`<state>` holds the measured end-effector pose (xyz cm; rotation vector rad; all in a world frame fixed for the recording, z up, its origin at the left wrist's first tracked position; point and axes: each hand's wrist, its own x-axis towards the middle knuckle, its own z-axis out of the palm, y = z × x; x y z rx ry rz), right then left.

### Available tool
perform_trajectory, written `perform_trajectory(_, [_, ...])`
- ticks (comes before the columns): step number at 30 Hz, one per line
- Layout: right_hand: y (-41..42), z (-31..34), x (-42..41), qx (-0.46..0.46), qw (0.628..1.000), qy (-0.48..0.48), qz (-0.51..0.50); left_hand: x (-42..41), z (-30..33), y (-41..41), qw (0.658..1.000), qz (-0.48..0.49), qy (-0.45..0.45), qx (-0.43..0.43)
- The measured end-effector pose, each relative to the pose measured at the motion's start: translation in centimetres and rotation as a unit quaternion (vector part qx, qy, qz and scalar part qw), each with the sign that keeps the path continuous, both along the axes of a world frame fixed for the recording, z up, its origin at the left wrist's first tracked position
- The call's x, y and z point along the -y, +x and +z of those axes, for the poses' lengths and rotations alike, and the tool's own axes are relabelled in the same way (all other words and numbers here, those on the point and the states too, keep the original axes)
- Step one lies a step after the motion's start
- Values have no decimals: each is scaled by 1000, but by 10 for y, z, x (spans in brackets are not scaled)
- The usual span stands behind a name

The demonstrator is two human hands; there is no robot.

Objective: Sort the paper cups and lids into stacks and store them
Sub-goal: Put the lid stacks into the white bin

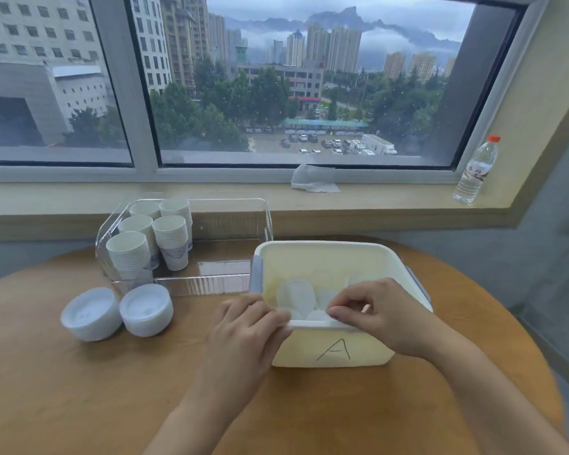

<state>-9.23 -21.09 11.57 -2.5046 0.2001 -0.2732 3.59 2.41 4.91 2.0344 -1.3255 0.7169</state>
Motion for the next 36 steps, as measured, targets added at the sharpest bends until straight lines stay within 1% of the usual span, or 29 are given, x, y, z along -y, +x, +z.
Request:
perform_trajectory(3, [-6,7,-19,-41,999,-7,23,-40,-1,-9,1000,11,-9,-13])
perform_trajectory(9, [3,7,-52,-88,994,-26,51,-113,1,-13,994,63,-64,-60])
perform_trajectory(15, [35,8,-79,-126,984,-69,103,-149,4,-17,989,103,-85,-56])
perform_trajectory(23, [90,6,-90,-183,959,-126,174,-143,24,0,988,90,-84,-89])
perform_trajectory(26, [114,5,-93,-198,949,-155,190,-130,42,18,984,65,-96,-134])
perform_trajectory(28, [129,6,-97,-210,940,-183,195,-118,51,32,981,67,-95,-153])
perform_trajectory(31, [145,9,-104,-231,929,-204,205,-103,53,48,977,83,-74,-184])
perform_trajectory(33, [152,6,-110,-229,925,-213,215,-100,49,53,974,85,-51,-202])
perform_trajectory(36, [155,-9,-116,-205,933,-198,218,-100,43,54,973,77,-26,-216])
